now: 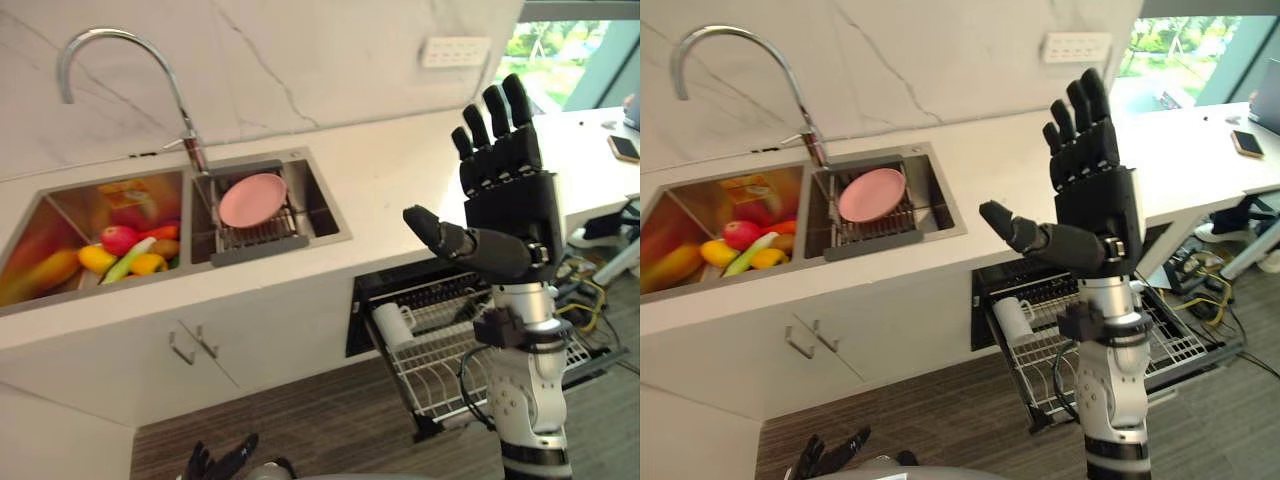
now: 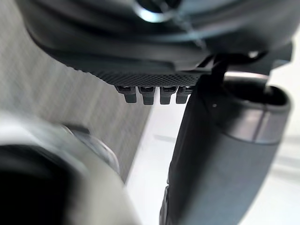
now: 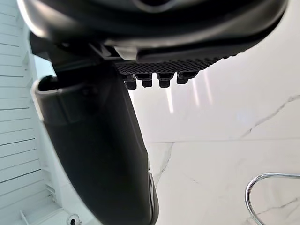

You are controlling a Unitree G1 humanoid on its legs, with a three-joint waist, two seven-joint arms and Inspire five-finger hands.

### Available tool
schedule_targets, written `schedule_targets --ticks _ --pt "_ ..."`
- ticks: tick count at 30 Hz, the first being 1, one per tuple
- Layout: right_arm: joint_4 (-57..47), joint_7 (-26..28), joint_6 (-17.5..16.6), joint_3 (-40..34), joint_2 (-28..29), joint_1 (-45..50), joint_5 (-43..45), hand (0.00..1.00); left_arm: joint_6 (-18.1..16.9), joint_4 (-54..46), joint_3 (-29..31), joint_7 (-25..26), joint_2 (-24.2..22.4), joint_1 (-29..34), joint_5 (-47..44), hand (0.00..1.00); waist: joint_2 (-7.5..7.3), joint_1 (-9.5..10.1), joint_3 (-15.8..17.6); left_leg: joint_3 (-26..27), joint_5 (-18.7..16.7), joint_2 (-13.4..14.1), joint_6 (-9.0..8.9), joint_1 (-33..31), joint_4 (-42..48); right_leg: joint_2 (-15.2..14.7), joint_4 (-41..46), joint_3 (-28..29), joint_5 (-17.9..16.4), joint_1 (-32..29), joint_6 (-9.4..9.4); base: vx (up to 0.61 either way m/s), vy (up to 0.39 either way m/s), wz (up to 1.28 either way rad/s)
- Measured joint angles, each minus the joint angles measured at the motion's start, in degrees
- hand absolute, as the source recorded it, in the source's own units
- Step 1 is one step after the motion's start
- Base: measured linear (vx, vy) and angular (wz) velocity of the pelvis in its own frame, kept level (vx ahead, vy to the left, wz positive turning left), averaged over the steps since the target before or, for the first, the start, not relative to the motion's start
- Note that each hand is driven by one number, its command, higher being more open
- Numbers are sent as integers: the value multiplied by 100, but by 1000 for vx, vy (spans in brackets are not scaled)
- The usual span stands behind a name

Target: Walk over to the sink, pick up the cup, carry it to the dishwasher, place the cup inside the dishwasher, then close the dishwasher door

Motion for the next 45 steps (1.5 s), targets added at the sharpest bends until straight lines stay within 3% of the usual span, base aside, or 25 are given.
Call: schedule_targets --ticks 1,3,5,6,7,8,10,12,15,17,20,28,35,37,40,42,45 --pt "2 -3 -11 -44 72 1 -2 100 21 105 -2 5 -5 13 5 100 48 -47 -4 -112 325 -300 63 272 -729 -123 145 -34 -39 -6 47 55 186 41" --pt "8 -94 -13 -114 134 32 -5 100 76 116 -36 10 53 -26 149 100 35 -113 12 -238 270 -390 63 265 -726 -302 479 -54 -123 -35 39 52 139 44" --pt "-10 -221 -45 -186 179 180 -32 100 111 134 -412 10 222 -76 399 100 66 -242 -1 -472 208 -406 144 248 -725 -619 1436 -10 -137 -279 -17 74 122 48" --pt "-12 -246 -52 -234 195 230 -47 100 112 135 -516 5 285 -105 432 100 62 -289 1 -548 201 -405 155 237 -725 -710 1740 46 -132 -372 -113 98 120 52" --pt "-14 -302 -53 -275 235 316 -91 100 135 138 -709 -3 405 -185 515 100 67 -318 6 -641 157 -379 222 199 -724 -830 2340 443 -119 -687 -507 95 99 47" --pt "-19 -349 -52 -280 292 379 -106 100 179 140 -842 6 509 -305 578 100 86 -373 35 -789 145 -326 252 142 -725 -708 2724 1244 -280 -1001 -678 85 74 52" --pt "-91 -376 -50 -290 335 488 -105 100 233 168 -980 0 609 -508 581 100 59 -514 102 -1122 172 -274 289 43 -725 -111 2713 2245 -739 -1225 -408 58 -1 74" --pt "-280 -321 138 -318 351 648 59 100 240 290 -1107 9 758 -675 640 100 -17 -578 86 -1351 221 -367 228 14 -724 489 2062 2855 -981 -1310 -398 105 -43 70" --pt "-325 -263 188 -321 342 616 188 100 241 343 -1117 73 806 -713 692 100 -151 -579 43 -1404 243 -594 260 55 -690 688 1022 2959 -733 -1378 -510 120 -58 25" --pt "-311 -269 188 -371 344 640 239 100 239 345 -1132 116 774 -693 734 100 -76 -584 49 -1443 230 -596 240 82 -689 722 835 2968 -671 -1248 -422 90 -48 8" --pt "-305 -277 187 -532 337 618 404 100 261 343 -1108 160 769 -673 816 100 -55 -578 68 -1452 193 -516 177 158 -693 849 529 2953 -584 -1018 -463 84 -86 -3" --pt "-411 -119 260 -459 366 607 401 100 249 302 -966 226 677 -668 1035 100 -54 -580 59 -1400 140 -468 103 206 -718 908 404 2992 -583 -929 -464 14 -28 -3" --pt "-699 209 326 -39 532 795 366 100 256 294 -498 401 447 -632 875 100 -51 -553 58 -1355 97 -459 70 226 -693 919 351 3018 -583 -893 -464 6 -1 -2" --pt "-729 290 327 54 536 854 357 100 258 299 -275 416 367 -625 739 100 -72 -473 81 -1274 -96 -410 56 150 -360 914 347 3087 -584 -857 -464 46 -13 -18" --pt "-729 336 326 107 524 853 360 100 227 336 -124 544 314 -617 496 100 1 -424 156 -1243 -810 -98 5 -313 1006 995 353 3111 -613 -697 -497 8 -41 -6" --pt "-729 321 319 83 522 856 361 100 215 374 -80 632 285 -616 185 100 10 -423 166 -1260 -866 -46 -24 -405 1128 1022 358 3051 -634 -677 -527 -48 -23 16" --pt "-730 277 296 -42 532 847 355 100 148 442 259 855 136 -641 137 100 -29 -276 241 -1274 -653 -166 -204 -323 849 922 335 2976 -684 -663 -615 -43 -6 22"
